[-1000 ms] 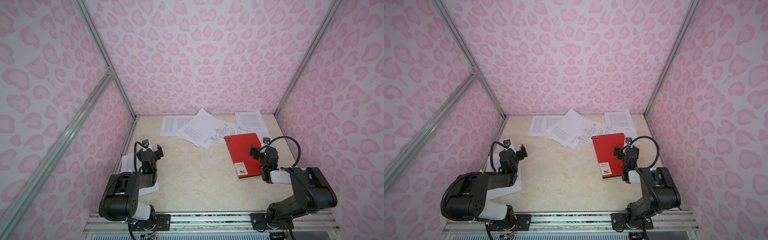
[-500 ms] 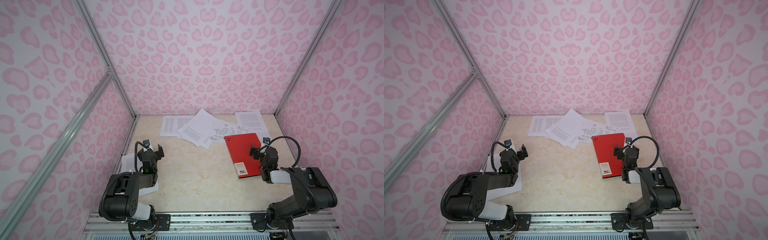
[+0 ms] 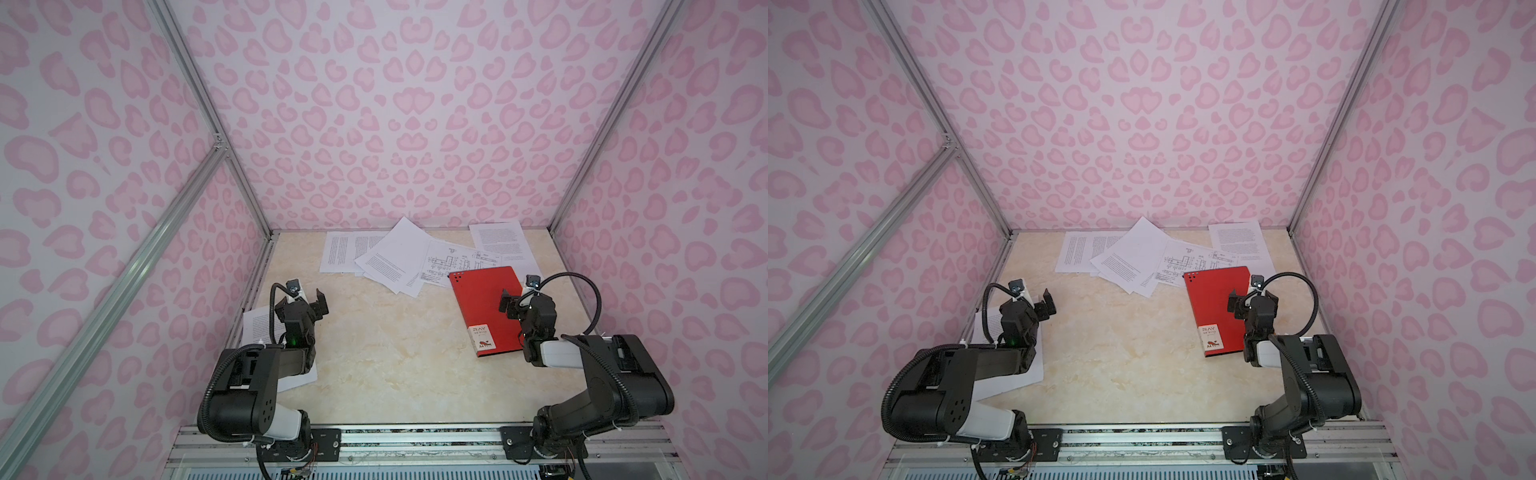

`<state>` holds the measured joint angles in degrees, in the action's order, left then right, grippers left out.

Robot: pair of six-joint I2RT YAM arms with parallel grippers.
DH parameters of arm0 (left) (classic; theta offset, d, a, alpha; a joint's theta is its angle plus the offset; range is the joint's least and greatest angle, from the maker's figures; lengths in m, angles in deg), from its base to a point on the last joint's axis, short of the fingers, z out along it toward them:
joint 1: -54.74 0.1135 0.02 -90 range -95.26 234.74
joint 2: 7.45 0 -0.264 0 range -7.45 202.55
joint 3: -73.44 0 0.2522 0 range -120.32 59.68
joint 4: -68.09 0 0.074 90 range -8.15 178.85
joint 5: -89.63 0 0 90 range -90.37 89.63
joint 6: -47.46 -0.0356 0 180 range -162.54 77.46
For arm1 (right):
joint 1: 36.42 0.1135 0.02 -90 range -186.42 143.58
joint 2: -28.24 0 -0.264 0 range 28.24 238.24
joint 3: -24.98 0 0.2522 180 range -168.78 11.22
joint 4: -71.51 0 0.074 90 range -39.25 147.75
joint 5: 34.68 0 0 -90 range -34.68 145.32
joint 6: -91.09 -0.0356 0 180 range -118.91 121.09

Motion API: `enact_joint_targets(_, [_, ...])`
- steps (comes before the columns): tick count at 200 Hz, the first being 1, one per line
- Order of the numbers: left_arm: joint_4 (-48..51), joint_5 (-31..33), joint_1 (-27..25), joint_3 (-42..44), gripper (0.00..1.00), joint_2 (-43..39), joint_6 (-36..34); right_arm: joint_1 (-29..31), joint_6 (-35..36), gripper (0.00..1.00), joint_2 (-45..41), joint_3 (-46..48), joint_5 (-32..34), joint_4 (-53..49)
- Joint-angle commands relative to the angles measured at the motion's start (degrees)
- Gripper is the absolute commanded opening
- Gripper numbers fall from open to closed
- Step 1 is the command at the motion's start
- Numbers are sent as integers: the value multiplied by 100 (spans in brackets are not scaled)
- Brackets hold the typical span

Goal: Put the files into the folder

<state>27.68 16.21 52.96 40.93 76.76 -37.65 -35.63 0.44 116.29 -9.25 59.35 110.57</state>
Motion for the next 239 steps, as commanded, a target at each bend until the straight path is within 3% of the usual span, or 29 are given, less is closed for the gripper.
enact_joint_targets(1, [-217, 45, 7, 16, 98, -22, -27, 7, 5, 100, 10, -2, 51, 70])
enact_joint_targets(60, [-251, 4, 19, 29, 98, -110, -39, -26, -65, 100, -9, 16, 34, 76])
enact_joint_targets(72, [1061, 913, -337, -451, 98, -573, -126, -3, -84, 100, -91, 28, 326, 161])
enact_joint_targets(83, [1923, 1391, -599, -947, 98, -878, -174, 230, -76, 100, -547, 81, 1094, -57])
enact_joint_targets(94, [2794, 1711, -747, -1473, 98, -1103, 553, 399, -319, 100, -1121, -175, 1789, -1090])
enact_joint_targets(109, [5320, 1240, -783, -2652, 98, -1095, 2243, 351, -1357, 100, -1696, -815, 2491, -3176])
enact_joint_targets(117, [5913, 809, -866, -3062, 98, -919, 2673, 185, -2076, 100, -1805, -1107, 2718, -4083])
enact_joint_targets(127, [5964, -64, -922, -3166, 98, -706, 3246, -219, -2513, 100, -1876, -1321, 2197, -4745])
enact_joint_targets(142, [5592, -2214, -986, -3230, 98, -239, 3645, -649, -2918, 100, -1876, -1382, 1466, -5109])
enact_joint_targets(153, [5684, -2959, -1367, -3487, 98, 226, 3675, -936, -2969, 100, -1777, -1392, 718, -5148])
enact_joint_targets(168, [5694, -3416, -2095, -3657, 98, 618, 3675, -1196, -2971, 98, -1572, -1496, -250, -5317])
enact_joint_targets(193, [5467, -3601, -3199, -3685, 98, 909, 3756, -1325, -3002, 95, -989, -1735, -1286, -5506])
enact_joint_targets(239, [4788, -4266, -4243, -4162, 98, 2078, 4098, -1443, -3151, 93, -228, -1833, -1899, -5260])
